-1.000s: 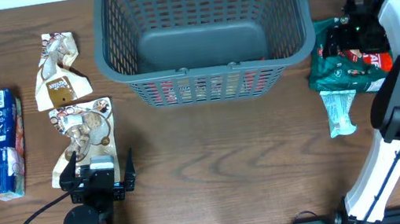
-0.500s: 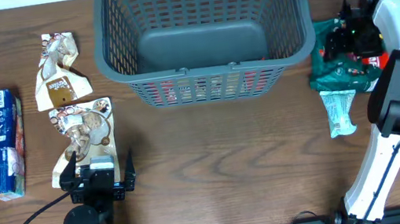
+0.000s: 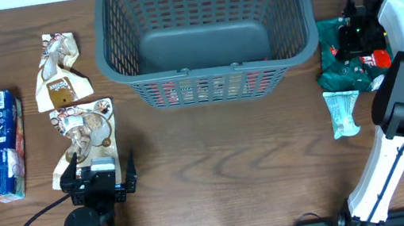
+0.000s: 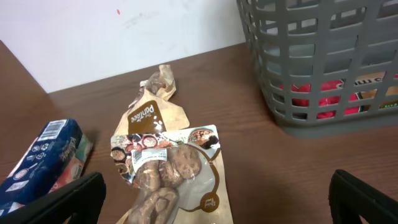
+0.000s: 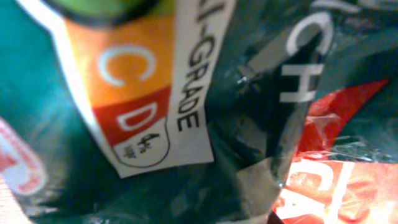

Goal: Pack container
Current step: 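Lift the Nescafé pouch with the right gripper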

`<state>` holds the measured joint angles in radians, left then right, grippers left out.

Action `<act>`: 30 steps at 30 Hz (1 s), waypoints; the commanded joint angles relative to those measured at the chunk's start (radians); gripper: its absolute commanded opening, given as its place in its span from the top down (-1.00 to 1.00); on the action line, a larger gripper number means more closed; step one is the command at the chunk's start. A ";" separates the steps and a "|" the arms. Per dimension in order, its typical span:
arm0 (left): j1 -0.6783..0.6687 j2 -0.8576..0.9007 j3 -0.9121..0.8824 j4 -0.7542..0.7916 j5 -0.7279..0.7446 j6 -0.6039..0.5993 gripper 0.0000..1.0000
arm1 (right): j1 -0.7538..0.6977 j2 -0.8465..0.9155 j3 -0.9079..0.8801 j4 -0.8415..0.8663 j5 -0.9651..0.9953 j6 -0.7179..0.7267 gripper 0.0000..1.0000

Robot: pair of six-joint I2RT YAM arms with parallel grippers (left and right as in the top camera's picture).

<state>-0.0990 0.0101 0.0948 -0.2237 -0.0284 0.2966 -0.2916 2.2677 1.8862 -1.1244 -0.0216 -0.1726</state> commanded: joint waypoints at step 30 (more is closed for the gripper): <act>0.004 -0.006 -0.024 -0.006 0.010 0.017 -0.97 | 0.009 -0.232 -0.035 0.014 -0.019 0.004 0.97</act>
<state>-0.0994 0.0101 0.0948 -0.2234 -0.0284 0.2966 -0.2913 2.1487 1.8385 -1.1107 -0.0334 -0.1722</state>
